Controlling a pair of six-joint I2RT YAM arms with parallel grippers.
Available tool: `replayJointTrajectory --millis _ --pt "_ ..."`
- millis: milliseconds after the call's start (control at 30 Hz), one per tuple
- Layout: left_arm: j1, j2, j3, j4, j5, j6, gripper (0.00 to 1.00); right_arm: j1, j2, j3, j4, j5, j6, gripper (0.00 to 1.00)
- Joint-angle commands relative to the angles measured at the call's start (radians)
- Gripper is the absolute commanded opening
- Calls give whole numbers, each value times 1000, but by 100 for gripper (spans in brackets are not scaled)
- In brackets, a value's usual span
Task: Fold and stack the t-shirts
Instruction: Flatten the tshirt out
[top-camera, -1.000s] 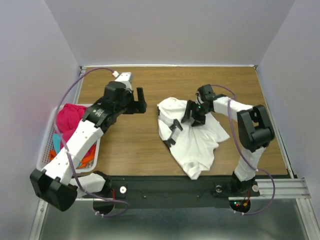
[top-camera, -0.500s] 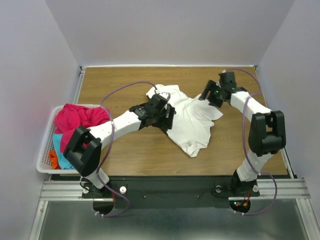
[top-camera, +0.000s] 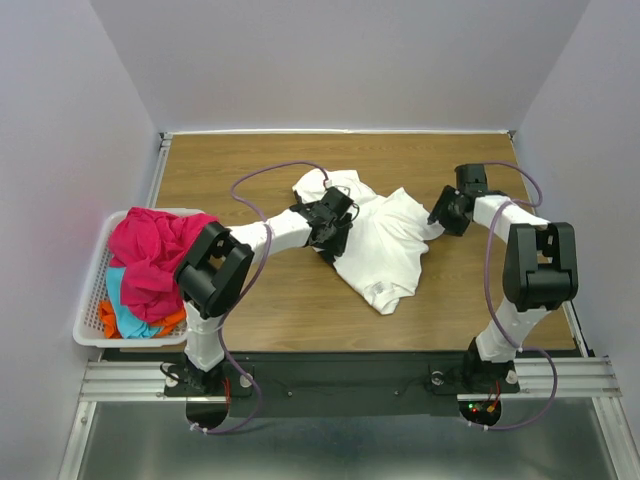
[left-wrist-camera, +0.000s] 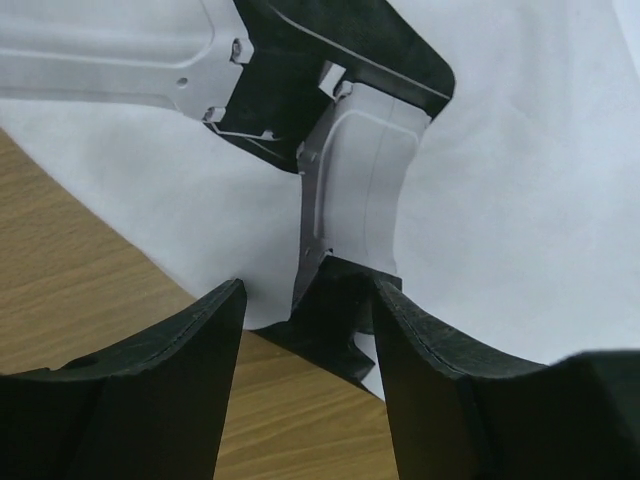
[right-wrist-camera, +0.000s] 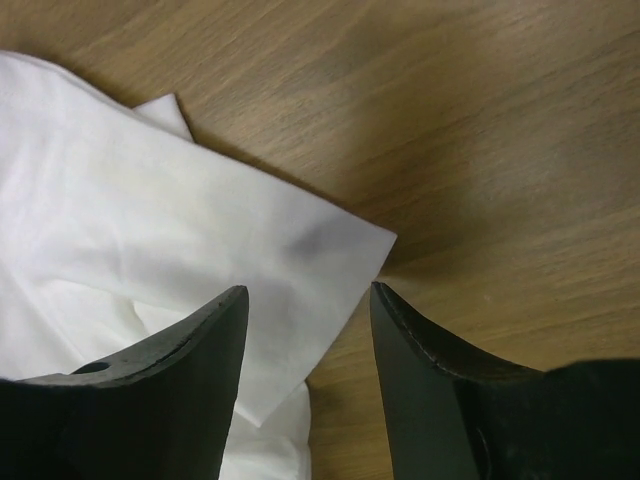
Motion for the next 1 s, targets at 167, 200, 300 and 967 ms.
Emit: replayJointTrajectory --millis 167,200,300,967 --pt "63 59 29 27 -57 61 58 -2 81 31 33 63 -33 58" --pt "69 64 29 30 -59 65 57 1 90 29 35 69 -43 58" --pt "94 90 37 33 -63 90 57 30 134 31 33 80 -65 56" --pt "209 -96 194 116 -37 93 71 197 -145 179 25 4 -152 1"
